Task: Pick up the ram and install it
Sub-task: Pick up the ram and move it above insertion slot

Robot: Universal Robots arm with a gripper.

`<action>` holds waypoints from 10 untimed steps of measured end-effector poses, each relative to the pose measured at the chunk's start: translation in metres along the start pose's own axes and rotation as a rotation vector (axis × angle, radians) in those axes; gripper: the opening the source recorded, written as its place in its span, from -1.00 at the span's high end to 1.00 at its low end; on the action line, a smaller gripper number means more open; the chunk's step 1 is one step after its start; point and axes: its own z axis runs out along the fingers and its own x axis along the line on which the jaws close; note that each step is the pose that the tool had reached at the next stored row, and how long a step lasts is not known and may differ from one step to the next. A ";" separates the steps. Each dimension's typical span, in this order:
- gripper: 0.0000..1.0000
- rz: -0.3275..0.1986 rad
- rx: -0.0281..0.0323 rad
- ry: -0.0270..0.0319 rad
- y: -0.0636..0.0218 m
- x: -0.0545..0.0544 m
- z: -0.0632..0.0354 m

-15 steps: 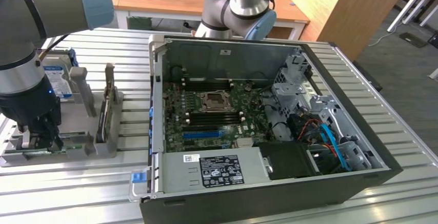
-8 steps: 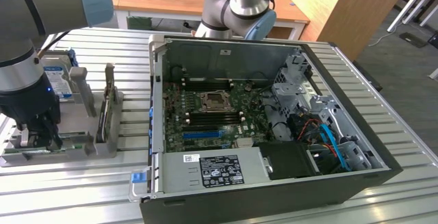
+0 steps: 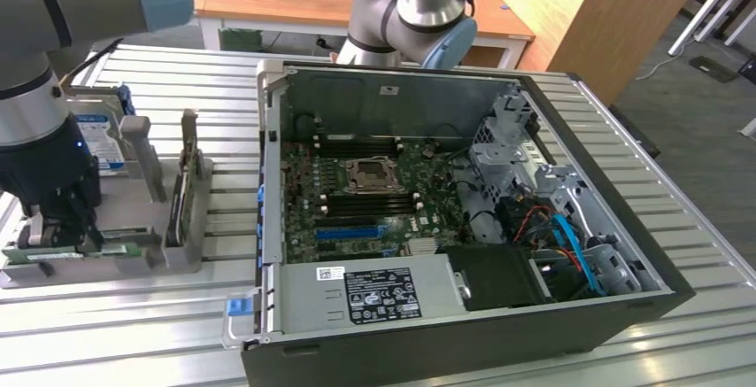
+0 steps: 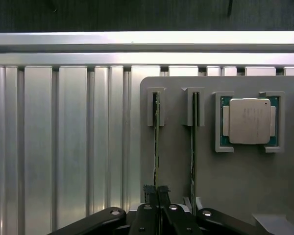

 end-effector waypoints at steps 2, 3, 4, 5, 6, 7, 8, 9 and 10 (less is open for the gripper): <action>0.76 0.000 0.0002 -0.0001 -0.0001 0.000 -0.0057; 0.76 0.000 0.0001 0.0000 -0.0001 0.001 -0.0090; 0.76 0.000 0.0001 0.0000 -0.0002 0.001 -0.0124; 0.76 0.000 0.0000 0.0000 -0.0002 0.001 -0.0159; 0.76 0.000 0.0000 0.0000 -0.0002 0.001 -0.0193; 0.76 0.000 0.0000 0.0000 -0.0003 0.001 -0.0229; 0.76 0.000 0.0001 -0.0001 -0.0003 0.002 -0.0265; 0.76 0.000 0.0001 0.0000 -0.0004 0.002 -0.0301; 0.76 0.000 0.0001 0.0000 -0.0004 0.002 -0.0336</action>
